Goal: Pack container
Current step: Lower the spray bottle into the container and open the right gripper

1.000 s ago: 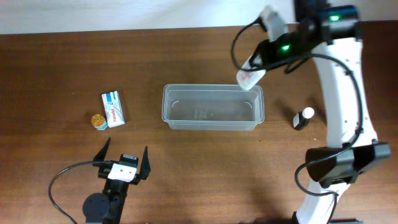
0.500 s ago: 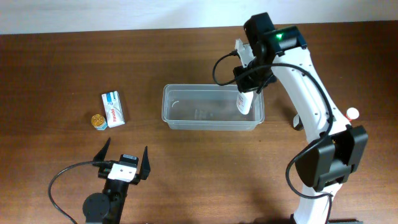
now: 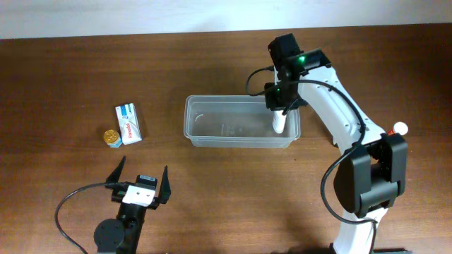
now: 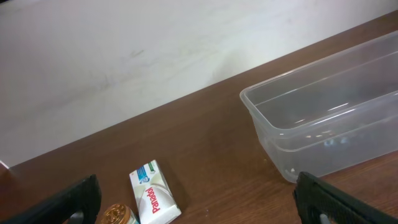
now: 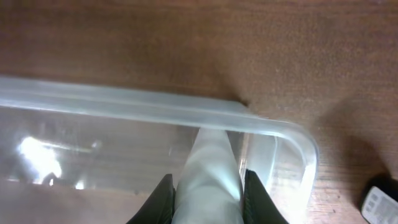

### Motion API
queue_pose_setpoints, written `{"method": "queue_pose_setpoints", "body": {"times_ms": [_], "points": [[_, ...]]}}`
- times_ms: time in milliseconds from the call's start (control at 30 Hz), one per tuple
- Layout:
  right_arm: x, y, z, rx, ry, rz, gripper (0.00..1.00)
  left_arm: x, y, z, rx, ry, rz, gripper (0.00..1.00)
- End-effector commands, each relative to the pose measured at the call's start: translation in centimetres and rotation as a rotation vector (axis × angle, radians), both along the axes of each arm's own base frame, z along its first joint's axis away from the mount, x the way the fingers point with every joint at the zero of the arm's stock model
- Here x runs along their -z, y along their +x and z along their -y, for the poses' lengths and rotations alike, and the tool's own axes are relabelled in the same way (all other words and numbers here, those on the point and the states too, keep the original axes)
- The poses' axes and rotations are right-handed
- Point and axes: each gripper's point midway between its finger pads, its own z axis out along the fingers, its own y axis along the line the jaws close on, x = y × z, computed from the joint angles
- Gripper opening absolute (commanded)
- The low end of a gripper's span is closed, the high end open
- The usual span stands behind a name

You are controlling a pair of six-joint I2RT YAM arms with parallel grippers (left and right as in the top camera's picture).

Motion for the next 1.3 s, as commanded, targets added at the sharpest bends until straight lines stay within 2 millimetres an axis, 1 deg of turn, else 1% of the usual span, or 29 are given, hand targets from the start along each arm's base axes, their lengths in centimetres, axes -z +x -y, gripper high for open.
{"method": "queue_pose_setpoints", "body": {"times_ms": [0, 167, 500, 567, 667, 733, 967, 1033, 1100, 1200, 1267], "points": [[0.2, 0.4, 0.2, 0.062, -0.020, 0.038, 0.15, 0.1, 0.0, -0.2, -0.013, -0.005, 0.002, 0.99], [1.0, 1.0, 0.7, 0.089, -0.041, 0.070, 0.15, 0.1, 0.0, -0.2, -0.013, -0.005, 0.002, 0.99], [1.1, 1.5, 1.1, 0.105, -0.060, 0.095, 0.15, 0.1, 0.0, -0.2, -0.013, -0.005, 0.002, 0.99], [1.1, 1.5, 1.1, 0.105, -0.061, 0.095, 0.20, 0.1, 0.0, -0.2, -0.013, -0.005, 0.002, 0.99], [1.1, 1.5, 1.1, 0.104, -0.060, 0.095, 0.35, 0.1, 0.0, -0.2, -0.013, -0.005, 0.002, 0.99], [1.1, 1.5, 1.1, 0.104, -0.060, 0.095, 0.38, 0.1, 0.0, -0.2, -0.013, -0.005, 0.002, 0.99], [0.8, 1.6, 1.1, 0.103, -0.058, 0.100, 0.41, 0.1, 0.0, -0.2, -0.013, -0.005, 0.002, 0.99], [0.3, 1.7, 1.0, 0.101, -0.056, 0.106, 0.44, 0.1, 0.0, -0.2, -0.013, -0.005, 0.002, 0.99], [-0.5, 1.9, 0.9, 0.085, -0.052, 0.114, 0.45, 0.1, 0.0, -0.2, -0.013, -0.005, 0.002, 0.99], [-2.4, 2.2, 0.8, 0.081, -0.048, 0.125, 0.46, 0.1, 0.0, -0.2, -0.013, -0.005, 0.002, 0.99], [-4.0, 2.3, 0.7, 0.075, -0.047, 0.136, 0.49, 0.1, 0.0, -0.2, -0.013, -0.005, 0.002, 0.99]]}}
